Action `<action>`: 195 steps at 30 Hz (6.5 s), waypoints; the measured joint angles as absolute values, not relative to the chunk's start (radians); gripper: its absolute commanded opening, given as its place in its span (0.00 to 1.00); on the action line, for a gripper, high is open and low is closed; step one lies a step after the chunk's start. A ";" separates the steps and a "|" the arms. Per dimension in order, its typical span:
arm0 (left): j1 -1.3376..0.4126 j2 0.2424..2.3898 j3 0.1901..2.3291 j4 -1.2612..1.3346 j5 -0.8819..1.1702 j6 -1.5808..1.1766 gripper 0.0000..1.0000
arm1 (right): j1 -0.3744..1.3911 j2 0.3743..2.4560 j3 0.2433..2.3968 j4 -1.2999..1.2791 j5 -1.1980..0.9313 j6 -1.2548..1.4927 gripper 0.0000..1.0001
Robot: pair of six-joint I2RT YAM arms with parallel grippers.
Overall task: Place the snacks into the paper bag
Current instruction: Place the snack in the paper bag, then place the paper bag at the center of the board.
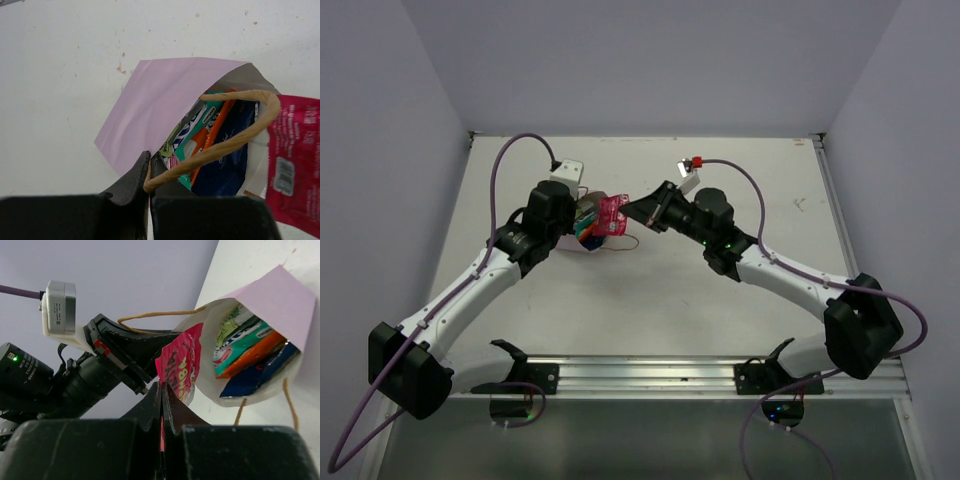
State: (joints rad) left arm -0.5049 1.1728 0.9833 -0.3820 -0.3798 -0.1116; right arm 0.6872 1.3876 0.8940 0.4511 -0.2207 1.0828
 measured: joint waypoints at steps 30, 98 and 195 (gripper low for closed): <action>-0.485 1.166 0.983 -0.382 -0.342 -0.117 0.00 | 0.753 1.758 1.052 0.662 -0.083 1.200 0.00; -0.516 1.220 1.118 -0.575 -0.178 -0.222 0.00 | 0.862 1.959 1.264 0.404 0.094 1.128 0.29; 0.124 1.143 1.244 -0.488 0.088 -0.397 1.00 | 0.856 0.687 0.937 -0.616 0.691 0.352 0.99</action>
